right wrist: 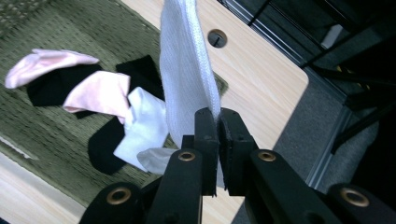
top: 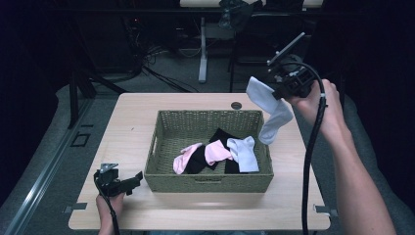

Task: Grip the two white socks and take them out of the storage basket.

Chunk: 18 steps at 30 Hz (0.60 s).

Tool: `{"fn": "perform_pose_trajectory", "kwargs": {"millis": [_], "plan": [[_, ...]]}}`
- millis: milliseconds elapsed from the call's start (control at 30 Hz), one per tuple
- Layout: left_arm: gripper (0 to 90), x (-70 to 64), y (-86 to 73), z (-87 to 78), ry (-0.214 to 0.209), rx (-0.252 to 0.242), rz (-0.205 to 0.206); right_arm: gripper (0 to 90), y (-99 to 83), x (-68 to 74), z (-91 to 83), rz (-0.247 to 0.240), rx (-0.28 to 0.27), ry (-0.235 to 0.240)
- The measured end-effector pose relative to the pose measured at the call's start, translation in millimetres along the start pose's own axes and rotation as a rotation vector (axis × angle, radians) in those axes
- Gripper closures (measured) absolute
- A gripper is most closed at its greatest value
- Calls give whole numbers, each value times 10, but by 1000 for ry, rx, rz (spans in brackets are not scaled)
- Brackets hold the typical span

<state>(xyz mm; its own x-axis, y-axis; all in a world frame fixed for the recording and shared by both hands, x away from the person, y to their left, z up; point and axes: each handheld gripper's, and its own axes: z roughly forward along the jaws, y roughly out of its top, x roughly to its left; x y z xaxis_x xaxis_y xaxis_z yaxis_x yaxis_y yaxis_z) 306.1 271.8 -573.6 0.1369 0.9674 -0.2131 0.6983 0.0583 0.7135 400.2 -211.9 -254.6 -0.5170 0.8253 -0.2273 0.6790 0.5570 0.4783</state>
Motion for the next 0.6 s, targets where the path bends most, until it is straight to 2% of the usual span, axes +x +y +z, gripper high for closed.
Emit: {"fn": "perform_pose_trajectory", "kwargs": {"millis": [267,433,600], "plan": [[15,-2,-1,-1,6,2,0,867,-249,-220,32,52,26,-27],[15,-9,-3,3,9,-5,-1,866,-427,-319,178,83,55,-41],[15,-7,-5,8,8,-4,-2,866,-617,-408,372,119,66,-22]]}}
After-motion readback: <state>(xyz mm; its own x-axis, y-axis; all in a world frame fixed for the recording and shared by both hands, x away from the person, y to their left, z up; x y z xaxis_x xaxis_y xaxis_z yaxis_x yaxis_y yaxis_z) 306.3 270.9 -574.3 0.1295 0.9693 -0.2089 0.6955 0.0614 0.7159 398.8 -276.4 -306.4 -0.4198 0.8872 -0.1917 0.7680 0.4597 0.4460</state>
